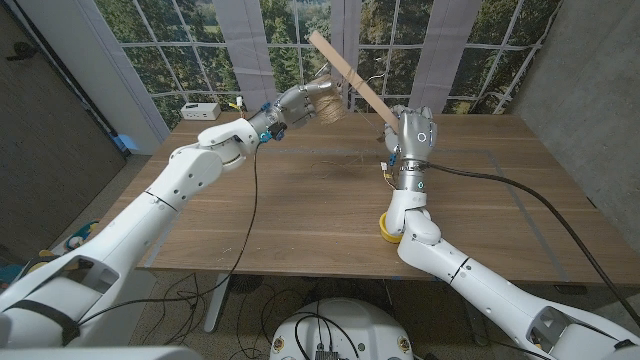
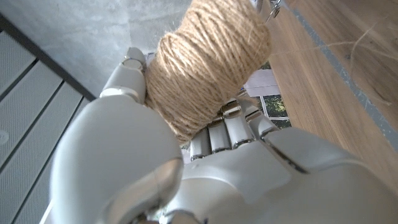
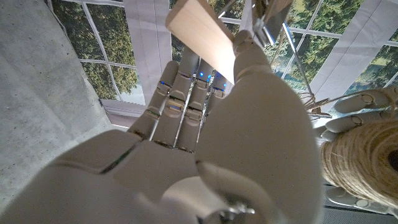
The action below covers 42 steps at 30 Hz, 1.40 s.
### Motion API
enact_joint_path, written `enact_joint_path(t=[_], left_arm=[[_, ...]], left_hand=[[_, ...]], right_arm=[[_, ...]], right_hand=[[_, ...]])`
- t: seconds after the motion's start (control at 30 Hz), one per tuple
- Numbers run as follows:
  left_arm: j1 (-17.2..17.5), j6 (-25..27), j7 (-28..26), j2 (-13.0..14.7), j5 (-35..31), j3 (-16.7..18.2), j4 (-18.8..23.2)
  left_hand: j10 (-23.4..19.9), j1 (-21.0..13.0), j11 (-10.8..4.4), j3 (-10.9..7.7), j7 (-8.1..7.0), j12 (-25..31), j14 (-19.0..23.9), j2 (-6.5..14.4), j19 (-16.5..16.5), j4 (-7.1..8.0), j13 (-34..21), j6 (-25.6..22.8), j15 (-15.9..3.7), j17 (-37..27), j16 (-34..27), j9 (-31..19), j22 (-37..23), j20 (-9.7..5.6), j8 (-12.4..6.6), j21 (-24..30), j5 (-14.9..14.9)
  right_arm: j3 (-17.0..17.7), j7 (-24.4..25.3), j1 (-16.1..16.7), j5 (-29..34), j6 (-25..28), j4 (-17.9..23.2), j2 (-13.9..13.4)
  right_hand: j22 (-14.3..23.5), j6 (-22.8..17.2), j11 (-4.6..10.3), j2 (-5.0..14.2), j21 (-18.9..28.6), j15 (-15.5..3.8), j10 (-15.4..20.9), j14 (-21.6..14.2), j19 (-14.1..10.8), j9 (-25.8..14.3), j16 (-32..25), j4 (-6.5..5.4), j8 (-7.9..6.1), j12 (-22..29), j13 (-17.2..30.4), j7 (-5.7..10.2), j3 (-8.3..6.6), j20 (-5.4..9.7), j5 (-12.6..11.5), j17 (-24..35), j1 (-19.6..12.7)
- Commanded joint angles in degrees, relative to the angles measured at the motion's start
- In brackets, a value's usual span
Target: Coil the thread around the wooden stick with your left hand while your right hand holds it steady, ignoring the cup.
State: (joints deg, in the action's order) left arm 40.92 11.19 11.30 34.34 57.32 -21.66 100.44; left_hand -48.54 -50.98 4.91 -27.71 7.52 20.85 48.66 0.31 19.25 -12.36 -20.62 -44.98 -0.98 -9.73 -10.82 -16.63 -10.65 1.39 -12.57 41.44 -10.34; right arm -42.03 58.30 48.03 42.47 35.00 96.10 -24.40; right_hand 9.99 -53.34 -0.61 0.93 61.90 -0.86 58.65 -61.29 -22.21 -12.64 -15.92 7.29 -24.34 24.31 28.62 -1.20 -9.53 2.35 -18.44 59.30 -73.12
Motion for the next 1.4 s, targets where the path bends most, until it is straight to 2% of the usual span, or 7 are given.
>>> enact_joint_path(t=[0.03,0.43,0.7,0.77,0.93,1.13,1.4], left_arm=[[6.05,-8.26,-6.46,-8.53,4.68,2.35,-3.89],[9.02,-9.24,-17.46,-13.4,7.9,3.62,-3.44],[9.91,-13.28,-25.98,-15.83,4.42,4.25,-3.38],[9.23,-13.14,-26.34,-14.61,2.66,4.09,-3.66],[8.62,-16.28,-31.28,-16.33,-1.43,4.1,-4.45],[6.95,-13.79,-38.82,-14.53,-8.93,2.31,-4.06],[3.49,-12.29,-39.78,-11.92,-19.18,-1.24,-6.77]], left_hand=[[-20.19,-4.98,-13.33,-3.63,-4.2,-0.09,3.35,8.24,0.32,3.78,-0.06,-13.8,-10.39,-0.27,-0.32,-0.21,-0.14,-0.47,-0.14,0.29,-0.03],[-20.39,-4.83,-13.77,-3.53,-4.79,-0.16,3.52,8.32,0.9,3.91,-0.02,-14.06,-10.76,-0.3,-0.36,-0.04,-0.12,-1.54,-0.08,0.6,-0.07],[-20.15,-4.84,-14.08,-3.53,-5.02,-0.4,3.46,8.33,1.07,3.89,0.11,-14.06,-10.98,-0.3,-0.3,0.06,-0.11,-1.78,0.0,0.72,-0.11],[-20.14,-4.83,-14.0,-3.54,-5.02,-0.45,3.4,8.34,1.17,3.89,0.16,-14.03,-11.02,-0.29,-0.27,0.08,-0.11,-1.79,0.03,0.77,-0.12],[-19.95,-4.74,-13.99,-3.57,-5.12,-0.6,3.19,8.38,1.28,3.97,0.23,-13.93,-10.99,-0.25,-0.13,0.14,-0.11,-1.9,0.12,0.85,-0.14],[-19.78,-4.69,-13.96,-3.62,-5.15,-0.83,2.88,8.38,1.37,3.99,0.42,-13.72,-11.06,-0.21,0.02,0.21,-0.1,-2.01,0.25,0.93,-0.17],[-19.75,-4.65,-13.96,-3.62,-4.93,-1.04,2.72,8.36,1.43,3.98,0.65,-13.75,-11.05,-0.23,0.05,0.29,-0.1,-2.06,0.29,1.02,-0.16]], right_arm=[[1.4,1.57,0.29,-2.48,-1.61,-0.44,0.5],[2.07,2.26,0.42,-3.42,-2.28,-0.53,-0.05],[2.19,2.74,0.42,-3.31,-2.77,-0.57,-0.72],[2.16,2.58,0.44,-3.18,-2.91,-0.39,-1.08],[1.43,0.87,0.34,-1.95,-3.14,0.57,-2.88],[1.5,-1.23,0.49,-1.61,-3.38,1.81,-4.1],[1.32,-10.15,0.09,-1.53,-2.24,6.34,-7.01]], right_hand=[[0.1,-6.7,3.97,6.71,0.59,-12.24,4.56,-10.56,0.19,-3.31,-0.32,-0.17,-0.14,0.15,0.03,5.9,-0.08,7.76,-0.41,0.33,-6.15],[0.1,-6.58,4.01,6.74,0.6,-12.24,4.44,-10.57,0.24,-3.46,-0.25,-0.2,-0.03,0.0,0.24,5.88,-0.04,7.79,-0.46,0.4,-6.15],[0.1,-6.66,4.04,6.75,0.62,-12.23,4.44,-10.55,0.26,-3.53,-0.18,-0.19,0.02,-0.13,0.32,5.85,-0.02,7.78,-0.48,0.46,-6.2],[0.1,-6.63,3.97,6.77,0.62,-12.23,4.55,-10.55,0.27,-3.51,-0.15,-0.19,0.07,-0.15,0.26,5.89,-0.02,7.78,-0.48,0.44,-6.2],[0.09,-6.62,4.12,6.78,0.6,-12.23,4.54,-10.62,0.33,-3.52,-0.2,-0.22,0.13,-0.16,0.38,6.0,0.01,7.86,-0.48,0.55,-6.18],[0.1,-6.72,4.08,6.78,0.59,-12.25,4.55,-10.46,0.42,-3.59,-0.03,-0.22,0.13,-0.24,0.44,5.95,0.03,7.94,-0.48,0.47,-6.2],[0.1,-6.68,4.19,6.78,0.6,-12.25,4.59,-10.56,0.47,-3.5,-0.04,-0.2,0.31,-0.33,0.5,5.98,0.05,7.94,-0.48,0.57,-6.26]])
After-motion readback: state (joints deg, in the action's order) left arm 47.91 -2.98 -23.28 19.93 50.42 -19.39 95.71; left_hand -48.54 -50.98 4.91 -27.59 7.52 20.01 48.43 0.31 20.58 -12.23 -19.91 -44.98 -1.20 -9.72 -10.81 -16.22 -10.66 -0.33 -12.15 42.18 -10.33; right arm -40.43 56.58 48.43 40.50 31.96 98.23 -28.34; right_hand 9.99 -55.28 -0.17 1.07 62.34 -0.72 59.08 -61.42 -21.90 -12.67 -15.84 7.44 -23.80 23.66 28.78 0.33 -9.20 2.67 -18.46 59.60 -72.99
